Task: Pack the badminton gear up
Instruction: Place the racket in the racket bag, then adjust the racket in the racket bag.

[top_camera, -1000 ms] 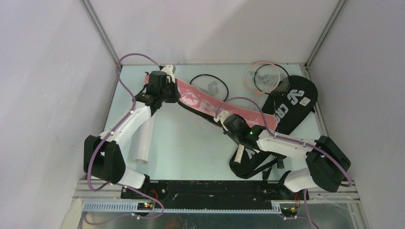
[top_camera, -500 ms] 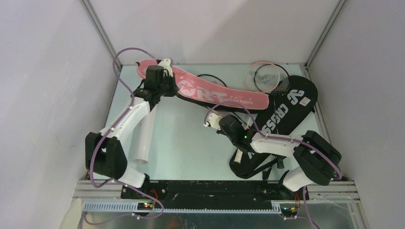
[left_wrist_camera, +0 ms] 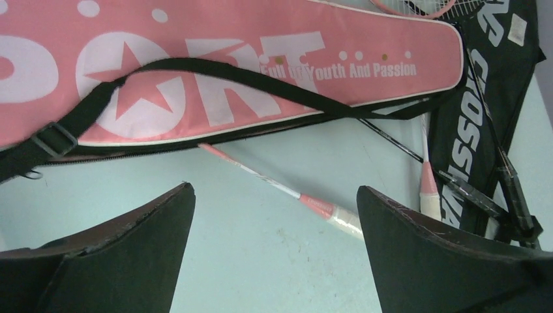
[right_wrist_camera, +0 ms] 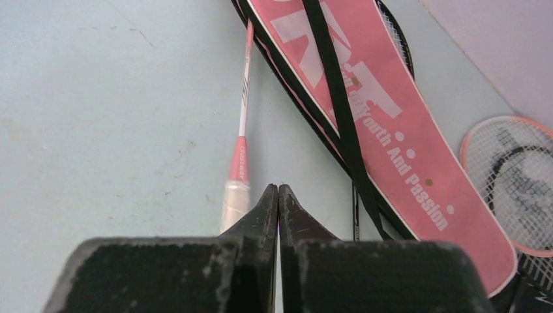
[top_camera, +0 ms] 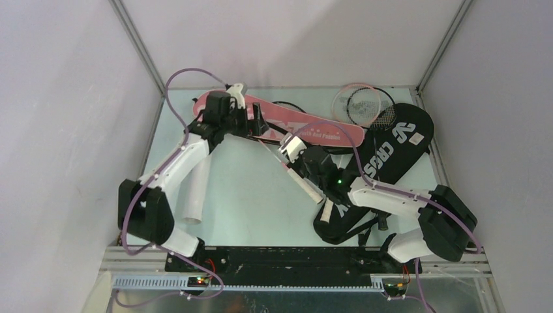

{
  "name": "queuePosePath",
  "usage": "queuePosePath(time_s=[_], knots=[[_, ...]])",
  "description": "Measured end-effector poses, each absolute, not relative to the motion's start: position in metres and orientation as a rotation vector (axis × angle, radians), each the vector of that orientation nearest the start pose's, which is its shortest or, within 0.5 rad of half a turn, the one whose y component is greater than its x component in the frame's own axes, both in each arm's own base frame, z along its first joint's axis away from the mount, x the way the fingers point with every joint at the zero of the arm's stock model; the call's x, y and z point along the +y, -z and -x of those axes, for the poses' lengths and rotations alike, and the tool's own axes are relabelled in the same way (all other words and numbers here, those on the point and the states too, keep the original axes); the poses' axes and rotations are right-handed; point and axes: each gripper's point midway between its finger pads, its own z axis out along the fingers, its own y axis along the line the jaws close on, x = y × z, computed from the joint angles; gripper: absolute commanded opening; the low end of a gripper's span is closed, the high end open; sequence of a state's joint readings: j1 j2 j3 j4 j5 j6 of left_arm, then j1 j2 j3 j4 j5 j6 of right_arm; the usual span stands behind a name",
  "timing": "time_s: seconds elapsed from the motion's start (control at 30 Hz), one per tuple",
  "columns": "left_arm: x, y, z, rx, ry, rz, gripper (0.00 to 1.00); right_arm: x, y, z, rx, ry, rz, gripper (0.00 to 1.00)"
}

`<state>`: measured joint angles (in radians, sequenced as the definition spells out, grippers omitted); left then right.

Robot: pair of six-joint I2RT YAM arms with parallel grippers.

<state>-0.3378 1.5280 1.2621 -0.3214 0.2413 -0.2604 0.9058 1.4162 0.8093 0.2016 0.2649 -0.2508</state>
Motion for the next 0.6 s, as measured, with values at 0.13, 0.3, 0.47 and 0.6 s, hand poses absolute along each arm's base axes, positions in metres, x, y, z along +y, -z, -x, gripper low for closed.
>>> queuePosePath(time_s=[0.13,0.3,0.47,0.6], knots=[[-0.185,-0.201,-0.37,2.147,0.621,-0.171,1.0,0.299,-0.155,-0.308,1.785,-0.194,0.897,0.49],[-0.163,-0.184,-0.319,2.085,0.652,-0.018,1.0,0.301,-0.132,-0.325,1.789,-0.149,1.026,0.75],[-0.144,-0.137,-0.287,2.11,0.603,0.175,1.0,0.3,-0.093,-0.371,1.809,-0.038,1.194,0.77],[-0.129,-0.104,-0.282,2.135,0.536,0.322,1.0,0.304,-0.076,-0.419,1.802,0.019,1.255,0.78]])
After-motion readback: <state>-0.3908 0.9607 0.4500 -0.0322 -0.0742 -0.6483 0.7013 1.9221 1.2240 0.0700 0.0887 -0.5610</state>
